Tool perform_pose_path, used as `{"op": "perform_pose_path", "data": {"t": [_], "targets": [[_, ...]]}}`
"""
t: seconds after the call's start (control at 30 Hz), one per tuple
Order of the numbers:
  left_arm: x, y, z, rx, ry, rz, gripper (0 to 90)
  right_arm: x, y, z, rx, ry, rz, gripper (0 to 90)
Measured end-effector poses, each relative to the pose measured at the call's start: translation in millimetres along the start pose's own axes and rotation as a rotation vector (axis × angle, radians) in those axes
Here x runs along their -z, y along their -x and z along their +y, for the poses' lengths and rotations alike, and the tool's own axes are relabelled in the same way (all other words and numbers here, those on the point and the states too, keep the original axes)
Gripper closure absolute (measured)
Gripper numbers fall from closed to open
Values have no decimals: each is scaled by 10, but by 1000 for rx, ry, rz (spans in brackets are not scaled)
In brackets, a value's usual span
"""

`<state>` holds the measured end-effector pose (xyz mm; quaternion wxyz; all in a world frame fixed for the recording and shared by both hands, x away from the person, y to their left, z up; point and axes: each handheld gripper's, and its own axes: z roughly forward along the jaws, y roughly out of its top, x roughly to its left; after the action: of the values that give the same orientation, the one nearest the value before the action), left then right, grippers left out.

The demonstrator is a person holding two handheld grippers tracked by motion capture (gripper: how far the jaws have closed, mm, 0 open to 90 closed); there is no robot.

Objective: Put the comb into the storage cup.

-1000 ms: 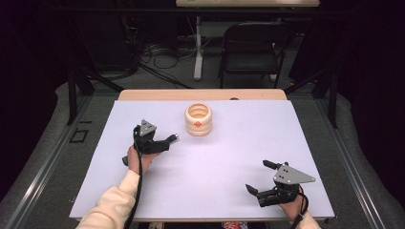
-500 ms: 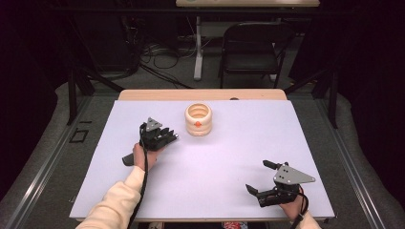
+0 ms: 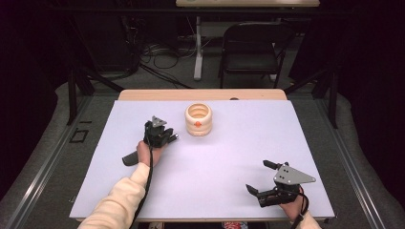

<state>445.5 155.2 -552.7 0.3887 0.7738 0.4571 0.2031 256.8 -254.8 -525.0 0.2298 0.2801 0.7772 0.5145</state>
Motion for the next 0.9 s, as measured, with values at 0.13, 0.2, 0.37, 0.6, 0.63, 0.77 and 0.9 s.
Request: {"op": "perform_pose_path", "data": {"t": [0.13, 0.2, 0.37, 0.6, 0.63, 0.77, 0.9], "targets": [[-24, -9, 12, 10, -8, -18, 894, 1, 1, 0, 4, -1, 1, 0], [-38, 7, 11, 3, -15, -20, 893, 1, 1, 0, 3, -2, 0, 0], [-53, 23, 9, -8, -33, -25, 894, 3, 1, 0, 3, 2, -1, 0], [-68, 67, 7, -33, -71, -46, 894, 7, 1, 0, 2, -1, -2, 0], [-65, 73, 7, -41, -77, -48, 894, 7, 1, 0, 2, -1, -2, 0], [-46, 103, 4, -55, -89, -57, 893, 7, 2, -1, 2, -1, -1, 0], [-24, 127, -5, -62, -97, -69, 894, 9, 2, 0, 3, -3, -1, 0]]}}
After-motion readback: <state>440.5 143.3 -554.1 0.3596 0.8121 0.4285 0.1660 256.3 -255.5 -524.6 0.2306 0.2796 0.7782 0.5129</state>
